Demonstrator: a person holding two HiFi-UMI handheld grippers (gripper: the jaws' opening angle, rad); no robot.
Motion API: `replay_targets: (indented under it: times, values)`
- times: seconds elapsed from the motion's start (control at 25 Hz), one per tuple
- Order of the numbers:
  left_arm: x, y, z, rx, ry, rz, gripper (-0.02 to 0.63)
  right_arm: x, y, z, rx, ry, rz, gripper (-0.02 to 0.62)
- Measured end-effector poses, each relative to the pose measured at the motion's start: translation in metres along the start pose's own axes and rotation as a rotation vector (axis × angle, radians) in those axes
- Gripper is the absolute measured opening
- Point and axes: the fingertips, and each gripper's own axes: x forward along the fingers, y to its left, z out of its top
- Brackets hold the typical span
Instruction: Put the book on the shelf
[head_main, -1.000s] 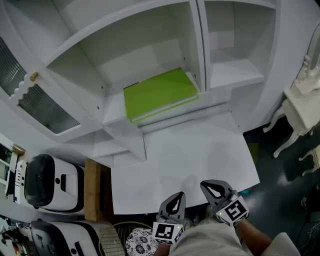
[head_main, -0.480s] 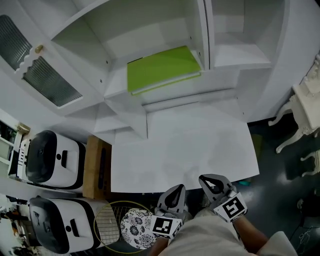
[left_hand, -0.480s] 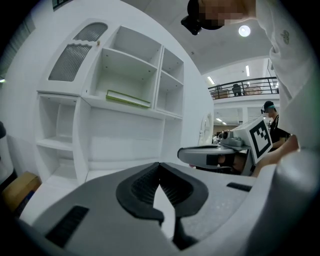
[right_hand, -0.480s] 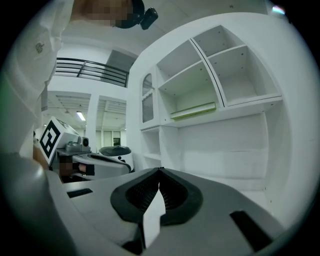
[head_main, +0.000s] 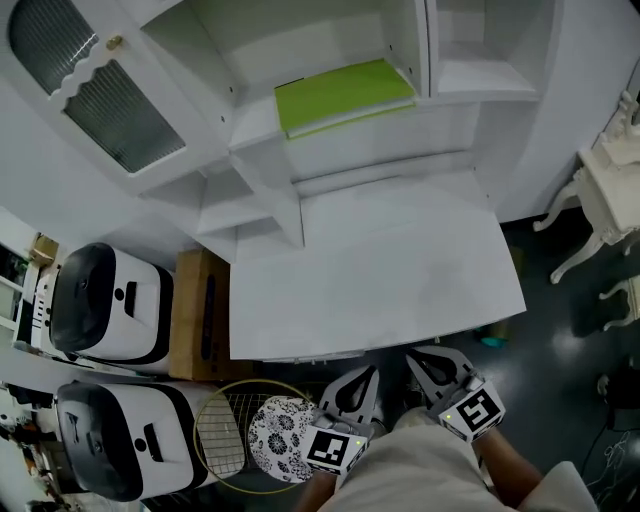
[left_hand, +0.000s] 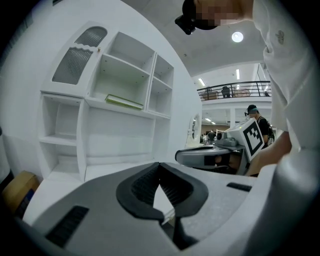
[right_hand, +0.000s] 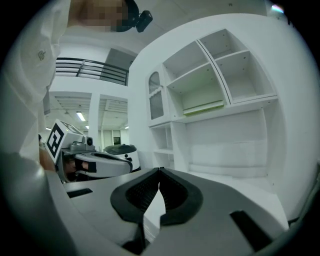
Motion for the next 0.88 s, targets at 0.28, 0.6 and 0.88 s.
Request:
replay_targets:
  times: [0.28,0.6,0.88]
  values:
    - [-0.087,-0.012,-0.036,-0.005,-0.031,-0.016,0.003,-0.024,0.097,-0.031,-0.006,0.053,0.004,0.017]
    - [-0.151,-0.048,-0.064,-0.024,-0.031,-0.081,0.003,-0.068,0.169,-0.060,-0.043,0.117,-0.047,0.017]
    - [-0.172,-0.066,-0.054,-0.015,-0.062,-0.103,0.003,-0.090,0.186,-0.044,-0.063,0.077,-0.047,0.017]
